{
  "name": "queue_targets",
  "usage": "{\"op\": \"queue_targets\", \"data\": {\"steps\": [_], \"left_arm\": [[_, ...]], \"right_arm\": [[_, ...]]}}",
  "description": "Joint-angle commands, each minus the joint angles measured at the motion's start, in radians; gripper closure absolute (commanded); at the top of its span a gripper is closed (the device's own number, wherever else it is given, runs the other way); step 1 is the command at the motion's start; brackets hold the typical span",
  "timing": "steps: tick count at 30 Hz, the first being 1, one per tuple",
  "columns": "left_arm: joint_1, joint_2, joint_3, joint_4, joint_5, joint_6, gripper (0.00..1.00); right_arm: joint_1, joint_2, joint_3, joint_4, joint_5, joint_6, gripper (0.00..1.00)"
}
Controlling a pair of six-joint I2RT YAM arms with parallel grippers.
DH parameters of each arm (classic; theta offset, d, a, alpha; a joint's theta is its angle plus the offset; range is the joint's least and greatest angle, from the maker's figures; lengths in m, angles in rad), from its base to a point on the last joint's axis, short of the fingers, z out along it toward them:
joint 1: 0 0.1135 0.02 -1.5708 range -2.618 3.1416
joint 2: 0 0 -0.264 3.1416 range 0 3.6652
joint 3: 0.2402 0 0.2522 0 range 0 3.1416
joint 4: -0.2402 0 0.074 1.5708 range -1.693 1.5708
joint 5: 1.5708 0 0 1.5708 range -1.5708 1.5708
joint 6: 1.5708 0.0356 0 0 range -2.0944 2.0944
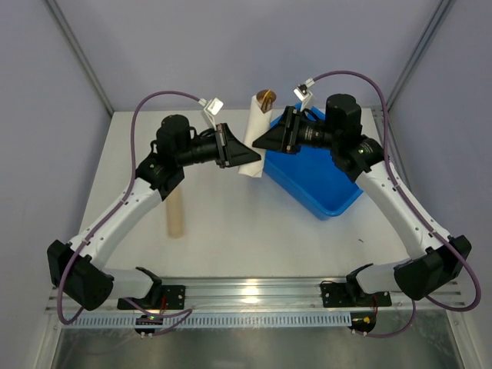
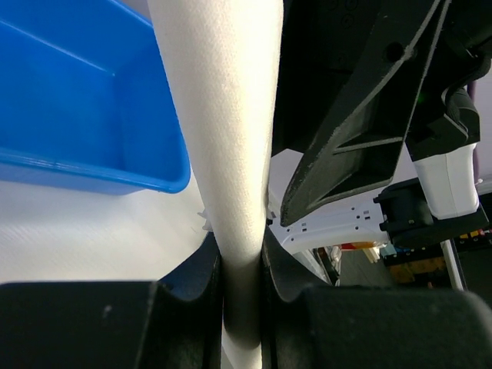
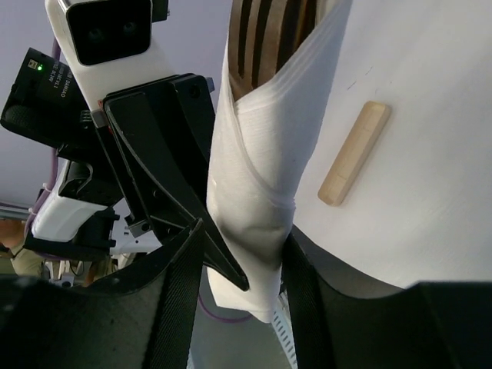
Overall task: Place the utensils on the paper napkin and roll it up
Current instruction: Roll the napkin.
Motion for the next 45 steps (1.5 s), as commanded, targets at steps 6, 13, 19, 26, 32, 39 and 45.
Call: {"op": "queue_targets", "data": {"steps": [6,13,19,26,32,39,45], "left_arm": [[0.006,-0.004,0.020,0.142,0.071,-0.045,1.00],[0.006,-0.003,0.008,0.167,0.088,-0.059,1.00],[0.006,-0.004,0.008,0.173,0.097,-0.060,1.00],[0.006,-0.001,-0.009,0.247,0.127,-0.099,1.00],[0.006,0.004,-0.012,0.282,0.147,-0.125,1.00],[0.006,0.002,-0.020,0.308,0.157,-0.143,1.00],[0.008,0.005,-0.014,0.288,0.151,-0.134,1.00]], "right_arm": [[-0.016,-0.014,-0.055,0.132,-0.040,0.057,0.59],[-0.035,-0.020,-0.101,0.230,-0.063,0.124,0.62],[-0.038,-0.021,-0.122,0.275,-0.086,0.148,0.62],[-0.038,-0.026,-0.185,0.451,-0.121,0.226,0.62],[-0.038,-0.020,-0.202,0.548,-0.137,0.270,0.61],[-0.039,0.008,-0.208,0.658,-0.155,0.341,0.79],[-0.039,0.002,-0.213,0.683,-0.158,0.356,0.96]]}}
